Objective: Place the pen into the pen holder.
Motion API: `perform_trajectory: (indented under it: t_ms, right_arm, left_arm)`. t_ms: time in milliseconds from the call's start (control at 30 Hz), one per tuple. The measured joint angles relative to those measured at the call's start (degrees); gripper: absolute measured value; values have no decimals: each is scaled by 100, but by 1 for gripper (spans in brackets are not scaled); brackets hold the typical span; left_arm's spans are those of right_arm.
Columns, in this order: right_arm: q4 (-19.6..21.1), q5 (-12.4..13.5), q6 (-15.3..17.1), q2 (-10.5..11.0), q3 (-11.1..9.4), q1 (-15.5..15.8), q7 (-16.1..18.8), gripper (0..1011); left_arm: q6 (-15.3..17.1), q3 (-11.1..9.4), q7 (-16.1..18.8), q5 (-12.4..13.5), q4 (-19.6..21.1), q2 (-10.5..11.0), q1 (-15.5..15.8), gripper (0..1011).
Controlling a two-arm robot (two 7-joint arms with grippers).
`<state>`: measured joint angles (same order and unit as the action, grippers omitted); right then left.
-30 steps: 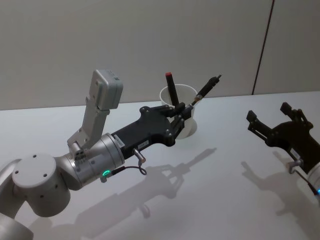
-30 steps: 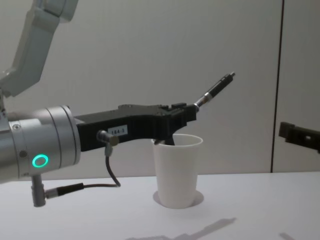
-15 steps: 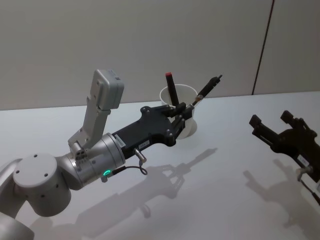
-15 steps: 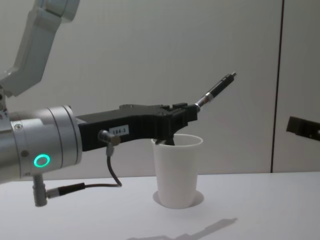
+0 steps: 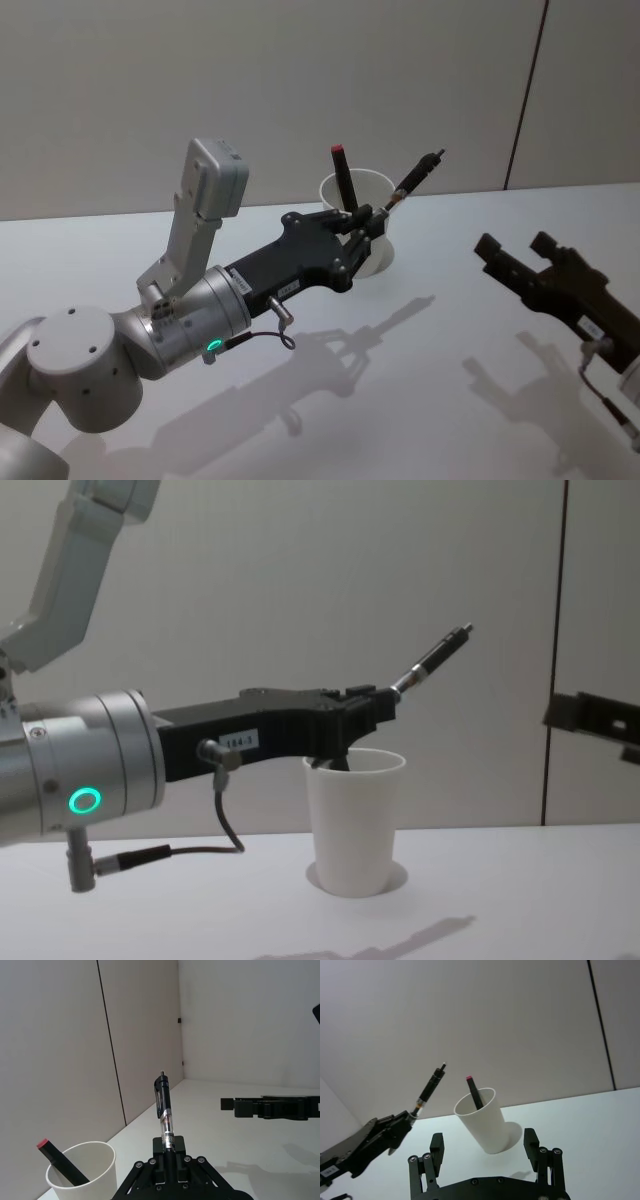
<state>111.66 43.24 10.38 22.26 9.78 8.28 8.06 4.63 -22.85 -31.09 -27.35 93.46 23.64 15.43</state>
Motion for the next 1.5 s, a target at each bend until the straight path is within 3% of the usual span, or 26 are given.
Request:
perform_trajectory:
  t_ms: [567, 1500]
  right_arm:
    - [234, 515, 349, -286, 236, 14, -11, 1001]
    - [160, 831, 3, -887, 511, -165, -382, 1001]
  left_arm:
    - [0, 0, 0, -1, 0, -1, 0, 129]
    - [0, 0, 1, 0, 0, -1, 0, 129]
